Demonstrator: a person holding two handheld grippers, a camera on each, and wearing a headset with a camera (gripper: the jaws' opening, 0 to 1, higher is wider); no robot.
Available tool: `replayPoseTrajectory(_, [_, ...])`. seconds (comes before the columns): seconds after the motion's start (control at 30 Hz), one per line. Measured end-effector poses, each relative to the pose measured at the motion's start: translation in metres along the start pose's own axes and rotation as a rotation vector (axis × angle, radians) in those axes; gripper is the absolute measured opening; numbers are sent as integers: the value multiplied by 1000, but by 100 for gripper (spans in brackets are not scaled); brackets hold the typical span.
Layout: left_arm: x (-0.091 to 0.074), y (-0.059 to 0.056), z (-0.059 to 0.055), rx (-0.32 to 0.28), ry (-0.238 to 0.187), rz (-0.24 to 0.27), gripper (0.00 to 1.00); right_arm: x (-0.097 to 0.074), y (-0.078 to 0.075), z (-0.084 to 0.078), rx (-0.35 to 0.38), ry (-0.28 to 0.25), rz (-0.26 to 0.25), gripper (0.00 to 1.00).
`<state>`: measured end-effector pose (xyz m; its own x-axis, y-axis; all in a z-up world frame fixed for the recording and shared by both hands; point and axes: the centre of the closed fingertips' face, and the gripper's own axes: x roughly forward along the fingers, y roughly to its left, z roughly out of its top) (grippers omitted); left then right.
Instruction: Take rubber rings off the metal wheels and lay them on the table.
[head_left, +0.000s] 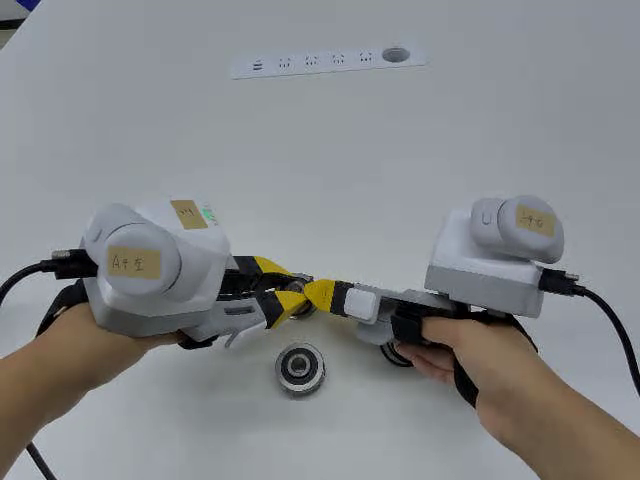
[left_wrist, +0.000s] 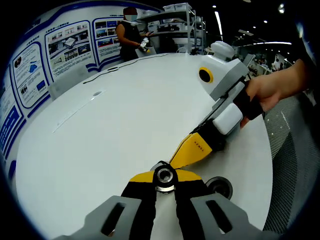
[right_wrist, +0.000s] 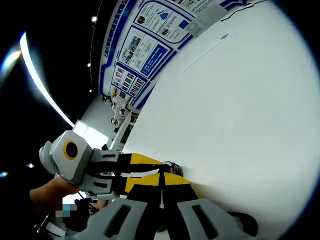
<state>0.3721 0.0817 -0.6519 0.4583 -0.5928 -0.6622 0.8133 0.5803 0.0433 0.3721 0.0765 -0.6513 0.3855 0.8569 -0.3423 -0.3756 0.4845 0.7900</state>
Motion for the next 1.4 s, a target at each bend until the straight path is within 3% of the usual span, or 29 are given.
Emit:
replayPoseTrajectory(0.27, [0,-1,0,2,2,0,13,-1,4,0,-59,19,21,1])
replayPoseTrajectory(0.73, [-1,0,0,2,1,-1,13,-5,13,-3,-92,36,70,1])
replayPoseTrajectory(0.97, [-1,-1,0,5,4,5,14,-6,11,-3,-42,32,58,1])
replayPoseTrajectory(1.03, [-1,0,0,2,7,14,14,-7,6,-9,110,60,16,1])
replayPoseTrajectory(1.07, [-1,0,0,-1,7,22,14,-7,1,-9,130,49,-2,1])
replayPoseTrajectory(1.13, [-1,0,0,-4,9,30,14,-7,6,-8,101,34,23,1])
replayPoseTrajectory(1.3, [-2,2,-1,-15,15,45,14,-8,8,-7,104,28,12,1])
replayPoseTrajectory(1.4, [-2,1,-1,14,35,40,14,-8,6,-8,113,31,-2,1])
